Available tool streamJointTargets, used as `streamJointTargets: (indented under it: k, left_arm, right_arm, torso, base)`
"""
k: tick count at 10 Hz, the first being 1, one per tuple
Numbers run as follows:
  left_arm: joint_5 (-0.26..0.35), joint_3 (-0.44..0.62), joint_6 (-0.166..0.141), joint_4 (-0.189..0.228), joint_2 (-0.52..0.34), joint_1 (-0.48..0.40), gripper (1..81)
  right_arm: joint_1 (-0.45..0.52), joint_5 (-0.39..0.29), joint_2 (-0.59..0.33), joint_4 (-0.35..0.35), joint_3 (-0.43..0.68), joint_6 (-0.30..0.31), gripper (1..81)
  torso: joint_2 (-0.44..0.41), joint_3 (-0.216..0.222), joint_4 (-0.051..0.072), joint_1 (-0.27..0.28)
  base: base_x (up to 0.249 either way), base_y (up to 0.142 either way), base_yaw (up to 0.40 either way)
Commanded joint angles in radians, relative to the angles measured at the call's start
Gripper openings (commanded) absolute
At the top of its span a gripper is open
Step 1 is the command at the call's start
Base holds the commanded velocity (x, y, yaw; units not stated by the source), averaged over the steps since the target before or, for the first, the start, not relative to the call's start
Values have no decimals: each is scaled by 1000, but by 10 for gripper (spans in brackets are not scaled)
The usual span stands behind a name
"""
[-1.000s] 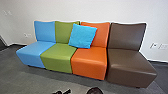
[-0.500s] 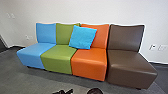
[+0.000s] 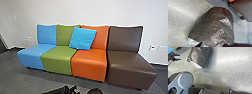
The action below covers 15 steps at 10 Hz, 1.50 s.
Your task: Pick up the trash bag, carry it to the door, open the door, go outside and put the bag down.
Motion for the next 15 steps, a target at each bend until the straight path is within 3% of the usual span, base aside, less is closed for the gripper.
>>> streamJointTargets:
  k: [1,3,4,5,7,11,12,15]
  left_arm:
    - [64,4,0,-23,27,-166,811]
    - [67,-29,-17,-17,78,-200,811]
    - [70,-54,-17,-17,96,-216,811]
    - [72,-65,-17,-17,103,-231,811]
    - [86,-69,-17,-17,107,-257,811]
    - [86,-98,-39,-17,146,-288,811]
    - [86,-115,-40,-17,165,-297,811]
    - [83,-198,-42,-18,233,-298,811]
  right_arm:
    - [85,-71,-46,2,11,5,811]
    - [95,-86,-32,10,11,3,811]
    - [95,-84,-28,10,11,3,811]
    - [98,-84,-25,9,10,3,811]
    - [99,-84,-19,12,-4,3,811]
    - [101,-86,-8,15,-17,3,811]
    - [101,-86,-6,15,-18,5,811]
    - [101,-86,7,19,-23,5,811]
  torso:
    - [0,0,0,0]
    - [0,0,0,0]
    - [0,-72,-24,0]
    - [0,-94,0,0]
    - [0,-112,0,0]
    - [0,-232,0,0]
    - [0,-179,0,0]
    - [1,-214,0,1]
  base:
    - [0,0,0]
    - [0,0,0]
    - [0,0,0]
    - [0,0,0]
    - [0,0,0]
    - [0,0,0]
    - [0,0,0]
    - [0,0,0]
